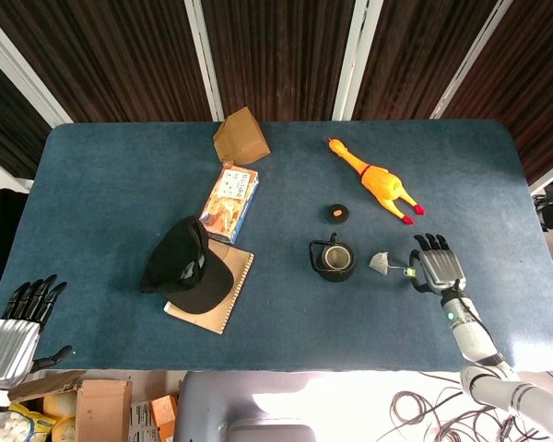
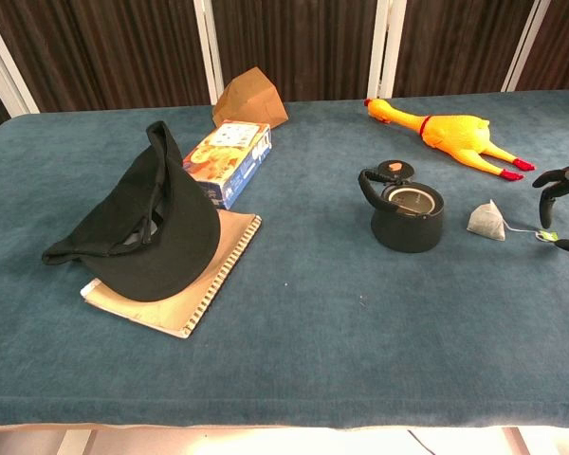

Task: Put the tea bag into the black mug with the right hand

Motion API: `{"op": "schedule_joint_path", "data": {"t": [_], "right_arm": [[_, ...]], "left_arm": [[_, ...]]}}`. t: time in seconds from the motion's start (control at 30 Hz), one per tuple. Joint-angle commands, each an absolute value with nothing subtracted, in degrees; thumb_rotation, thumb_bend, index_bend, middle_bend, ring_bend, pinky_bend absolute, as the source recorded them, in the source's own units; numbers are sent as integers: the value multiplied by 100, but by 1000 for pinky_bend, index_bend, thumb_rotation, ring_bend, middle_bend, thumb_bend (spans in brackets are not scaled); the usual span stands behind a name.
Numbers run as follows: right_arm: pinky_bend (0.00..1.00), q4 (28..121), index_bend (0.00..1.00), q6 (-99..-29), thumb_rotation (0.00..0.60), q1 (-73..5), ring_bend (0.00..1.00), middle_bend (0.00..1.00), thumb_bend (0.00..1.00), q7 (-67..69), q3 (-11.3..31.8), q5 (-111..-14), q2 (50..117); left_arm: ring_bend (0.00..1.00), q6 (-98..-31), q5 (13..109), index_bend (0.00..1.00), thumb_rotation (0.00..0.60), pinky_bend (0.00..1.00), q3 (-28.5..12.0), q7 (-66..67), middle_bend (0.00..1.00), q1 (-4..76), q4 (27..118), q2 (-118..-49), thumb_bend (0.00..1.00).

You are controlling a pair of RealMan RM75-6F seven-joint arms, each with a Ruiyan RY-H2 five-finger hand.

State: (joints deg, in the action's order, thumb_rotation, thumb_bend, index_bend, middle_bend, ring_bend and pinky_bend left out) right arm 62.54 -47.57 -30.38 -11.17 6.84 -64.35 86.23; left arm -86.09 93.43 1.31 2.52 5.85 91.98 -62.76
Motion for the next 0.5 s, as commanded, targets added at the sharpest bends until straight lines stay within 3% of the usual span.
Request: {"op": "schedule_joint_path", "data": {"t": [0.03,0.5], "right_arm": [[0,6256,464,-4759,600,-3035,0,72,271,-1114,684,-6435,8618],[0,6158,474,-4680,600,-3070,0,71,271,-1138,694,-6382,8700]], "left_arm": [[0,-8604,9349,0,600,68,135,249,0,587,9195,-6281,30],[0,-8641,9381,0,600,68,138,186,0,581,9178,-6265,29]]}}
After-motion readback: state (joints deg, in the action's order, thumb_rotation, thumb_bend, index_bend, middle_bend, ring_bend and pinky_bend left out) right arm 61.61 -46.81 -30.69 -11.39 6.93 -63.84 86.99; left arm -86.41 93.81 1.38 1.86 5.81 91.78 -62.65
